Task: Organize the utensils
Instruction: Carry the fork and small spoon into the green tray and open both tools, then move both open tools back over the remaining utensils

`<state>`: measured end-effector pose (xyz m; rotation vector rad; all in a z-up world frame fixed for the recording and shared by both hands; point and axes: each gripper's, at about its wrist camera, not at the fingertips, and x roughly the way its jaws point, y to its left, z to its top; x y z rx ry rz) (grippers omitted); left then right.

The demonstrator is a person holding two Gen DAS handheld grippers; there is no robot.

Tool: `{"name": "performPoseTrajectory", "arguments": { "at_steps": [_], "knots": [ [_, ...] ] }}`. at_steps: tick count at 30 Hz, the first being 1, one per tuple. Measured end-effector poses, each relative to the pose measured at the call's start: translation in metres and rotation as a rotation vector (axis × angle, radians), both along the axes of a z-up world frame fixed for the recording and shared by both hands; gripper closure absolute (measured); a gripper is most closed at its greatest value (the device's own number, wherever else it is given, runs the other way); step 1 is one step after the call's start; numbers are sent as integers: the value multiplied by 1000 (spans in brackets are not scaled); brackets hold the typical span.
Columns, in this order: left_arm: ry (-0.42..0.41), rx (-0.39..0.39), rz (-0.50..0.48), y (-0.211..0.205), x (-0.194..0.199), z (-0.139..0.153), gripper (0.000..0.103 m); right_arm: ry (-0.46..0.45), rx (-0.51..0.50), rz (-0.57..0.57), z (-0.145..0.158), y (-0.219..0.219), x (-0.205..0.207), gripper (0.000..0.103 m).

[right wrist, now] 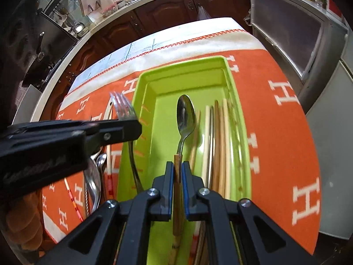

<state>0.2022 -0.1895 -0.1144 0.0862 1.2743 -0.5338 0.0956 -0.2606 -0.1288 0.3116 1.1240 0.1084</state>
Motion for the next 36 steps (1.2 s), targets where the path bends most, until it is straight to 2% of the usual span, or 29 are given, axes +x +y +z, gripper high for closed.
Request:
{"name": "performPoseTrajectory", "arguments": {
  "at_steps": [3,5,6,14,20,30,36],
  "knots": [
    [-21,-11,22,6,8,7,85,1,-13,16,-2,2,13,95],
    [-46,-11,42,9,11,12,66,13,-14,18,-4,2,16,95],
    [-54,-10,49,10,13,14,64,18,-14,16,-5,1,18,95],
    [-81,-14,91,36,9,30,64,-2,-11,6,6,1,10,95],
    [-101,-20,131,70,-22,40,64,-3,8,9,12,8,-9,95],
    [-37,-20,201,137,-92,20,64,2,27,25,19,33,-46,95],
    [-52,1,270,180,-118,12,64,-22,25,47,31,50,-60,95]
  ]
}}
